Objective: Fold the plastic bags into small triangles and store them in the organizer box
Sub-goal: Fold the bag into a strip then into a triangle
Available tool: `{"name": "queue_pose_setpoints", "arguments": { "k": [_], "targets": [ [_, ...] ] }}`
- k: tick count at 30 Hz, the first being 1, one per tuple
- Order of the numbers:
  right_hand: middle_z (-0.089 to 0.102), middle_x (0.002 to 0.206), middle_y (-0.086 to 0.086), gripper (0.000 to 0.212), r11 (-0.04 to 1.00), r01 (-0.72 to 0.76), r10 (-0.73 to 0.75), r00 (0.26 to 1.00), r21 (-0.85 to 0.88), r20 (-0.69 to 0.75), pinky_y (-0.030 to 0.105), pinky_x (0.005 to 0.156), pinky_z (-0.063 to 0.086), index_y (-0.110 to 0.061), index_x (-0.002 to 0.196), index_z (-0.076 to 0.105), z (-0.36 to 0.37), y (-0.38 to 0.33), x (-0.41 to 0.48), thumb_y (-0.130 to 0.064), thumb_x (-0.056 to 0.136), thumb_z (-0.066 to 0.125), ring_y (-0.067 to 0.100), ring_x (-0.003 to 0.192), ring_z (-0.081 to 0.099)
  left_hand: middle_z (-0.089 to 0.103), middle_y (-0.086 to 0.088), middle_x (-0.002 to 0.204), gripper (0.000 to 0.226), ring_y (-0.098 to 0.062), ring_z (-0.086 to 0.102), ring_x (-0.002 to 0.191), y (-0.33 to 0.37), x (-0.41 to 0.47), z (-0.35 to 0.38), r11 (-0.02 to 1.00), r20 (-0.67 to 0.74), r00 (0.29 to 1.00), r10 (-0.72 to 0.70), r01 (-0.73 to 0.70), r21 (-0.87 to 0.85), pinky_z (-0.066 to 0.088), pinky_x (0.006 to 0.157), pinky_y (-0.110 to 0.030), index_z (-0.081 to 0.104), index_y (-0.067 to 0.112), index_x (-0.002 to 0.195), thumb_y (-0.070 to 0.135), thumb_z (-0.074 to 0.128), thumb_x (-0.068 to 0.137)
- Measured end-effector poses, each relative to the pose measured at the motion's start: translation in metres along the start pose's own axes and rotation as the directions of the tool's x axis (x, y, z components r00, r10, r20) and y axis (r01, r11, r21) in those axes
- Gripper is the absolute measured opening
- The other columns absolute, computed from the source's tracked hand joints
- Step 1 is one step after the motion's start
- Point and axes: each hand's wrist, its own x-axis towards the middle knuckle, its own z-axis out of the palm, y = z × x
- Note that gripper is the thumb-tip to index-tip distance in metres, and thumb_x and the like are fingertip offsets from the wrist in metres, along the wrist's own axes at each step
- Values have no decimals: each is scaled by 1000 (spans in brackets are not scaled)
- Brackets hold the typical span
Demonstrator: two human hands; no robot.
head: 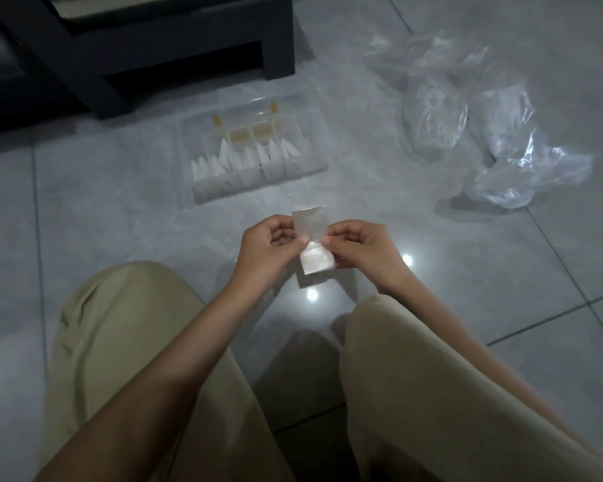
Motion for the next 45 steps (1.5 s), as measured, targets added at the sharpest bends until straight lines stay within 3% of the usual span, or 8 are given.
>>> {"name": "queue_pose_setpoints", "arguments": {
  "k": [10,15,18,25,29,32,38,45],
  "targets": [
    [63,79,4,29,990,-19,11,999,140,52,24,59,56,-9,78,63,4,-2,-3,6,94,45,15,68,65,64,0,84,27,-4,62,78,5,-2,1,954,32,971,236,-237,183,48,74,-15,73,14,81,-11,64,81],
    [57,78,6,34,993,62,-62,998,95,-3,21,55,55,-7,72,59,6,-1,-2,12,93,41,9,59,62,65,-8,90,16,-12,66,74,15,-6,4,989,25,991,-131,133,-70,58,63,-26,65,12,97,9,50,97],
    [56,79,4,34,992,121,-120,992,26,-34,22,56,56,-8,71,60,7,0,-2,12,92,41,8,59,62,67,-12,85,15,-17,67,70,14,-5,3,968,80,967,-241,246,-57,60,65,-28,66,6,97,18,57,95],
    [55,83,7,24,997,53,-47,992,51,-113,36,59,57,-12,85,53,15,-1,-3,-1,98,38,23,70,60,61,-6,71,12,-7,64,57,6,-4,6,997,8,998,-68,68,33,57,58,-22,61,6,85,-6,62,87],
    [63,79,6,16,998,-9,13,996,55,-84,34,53,56,-10,103,55,21,-3,-4,-25,100,49,15,56,62,60,-1,69,22,-5,64,62,3,-4,4,996,7,999,48,-48,74,59,63,-25,61,14,81,-6,61,88],
    [56,59,6,28,997,54,-59,991,-48,-122,24,44,46,0,87,61,25,1,0,-21,101,49,11,46,51,58,-1,68,22,-3,62,60,3,-4,6,996,12,997,71,-72,59,57,61,-21,61,15,81,-5,61,89],
    [56,49,-16,37,957,167,-223,946,-236,-237,20,51,40,-26,63,53,30,5,-2,-19,100,51,2,47,50,62,-1,71,15,-5,63,59,6,-7,14,999,-21,1000,-11,12,33,57,59,-28,58,8,84,8,52,97],
    [50,53,-12,35,949,190,-262,919,-251,-295,41,59,48,-19,64,48,47,3,-8,-25,99,52,6,53,46,52,3,69,25,-8,50,63,5,-11,35,971,-199,967,157,-114,209,45,63,-32,47,13,80,25,45,101]
  ]
}}
